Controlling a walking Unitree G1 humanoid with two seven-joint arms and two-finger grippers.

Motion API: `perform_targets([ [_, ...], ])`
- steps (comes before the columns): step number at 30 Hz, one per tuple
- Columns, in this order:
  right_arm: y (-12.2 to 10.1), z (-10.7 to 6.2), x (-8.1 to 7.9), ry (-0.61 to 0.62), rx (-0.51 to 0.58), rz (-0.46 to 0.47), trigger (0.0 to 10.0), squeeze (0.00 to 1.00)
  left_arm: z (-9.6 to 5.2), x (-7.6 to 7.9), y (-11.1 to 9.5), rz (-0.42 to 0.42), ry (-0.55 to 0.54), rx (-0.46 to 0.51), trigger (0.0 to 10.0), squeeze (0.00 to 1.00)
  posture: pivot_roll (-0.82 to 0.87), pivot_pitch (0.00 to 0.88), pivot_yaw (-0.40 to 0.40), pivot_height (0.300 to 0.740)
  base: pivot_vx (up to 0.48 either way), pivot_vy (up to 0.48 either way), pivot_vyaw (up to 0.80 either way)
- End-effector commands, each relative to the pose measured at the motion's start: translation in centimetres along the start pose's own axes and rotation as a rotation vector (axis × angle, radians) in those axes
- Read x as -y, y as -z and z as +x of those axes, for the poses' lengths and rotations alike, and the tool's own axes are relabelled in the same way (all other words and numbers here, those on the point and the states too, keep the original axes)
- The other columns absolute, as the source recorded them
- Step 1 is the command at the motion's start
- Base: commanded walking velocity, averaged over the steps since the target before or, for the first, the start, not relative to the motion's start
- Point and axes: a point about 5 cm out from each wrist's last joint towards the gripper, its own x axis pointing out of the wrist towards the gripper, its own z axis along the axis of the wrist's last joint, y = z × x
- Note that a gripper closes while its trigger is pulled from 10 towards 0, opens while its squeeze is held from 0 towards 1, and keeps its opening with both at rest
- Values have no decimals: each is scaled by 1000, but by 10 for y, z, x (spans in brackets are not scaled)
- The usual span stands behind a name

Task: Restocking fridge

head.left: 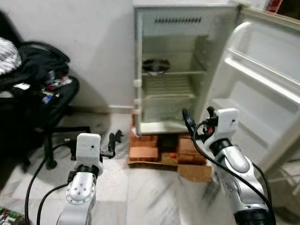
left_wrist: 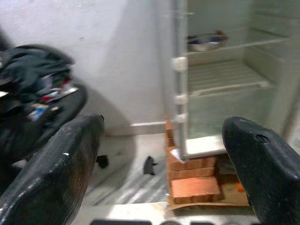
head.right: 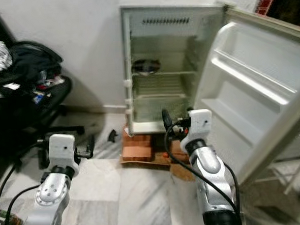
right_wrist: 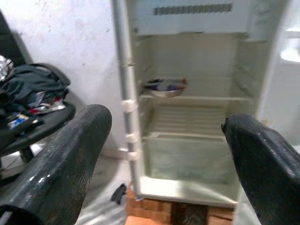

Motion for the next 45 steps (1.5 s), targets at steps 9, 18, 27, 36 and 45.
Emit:
perform_targets([
  [9,-1,2,2,-8,2,-21,10000,0,2,9,-2,18,51,10,10000,0,106,0,-41,740,0,-450,0],
  [18,4,1,1,-52,-31,7,10000,0,-2,18,-1,3,89,5,10000,0,105,0,-44,740,0,-479,0],
  [27,12,-2,-12,-157,-83,65,10000,0,-2,13,4,56,83,-19,10000,0,102,0,-41,740,0,-479,0],
  [36,3,6,0,-77,-53,94,10000,0,-1,4,11,81,47,-65,10000,0,100,0,-40,740,383,-84,0],
  [45,-7,14,-3,-123,-28,100,10000,0,-2,5,13,12,-14,-94,10000,0,103,0,-37,740,190,-54,0],
])
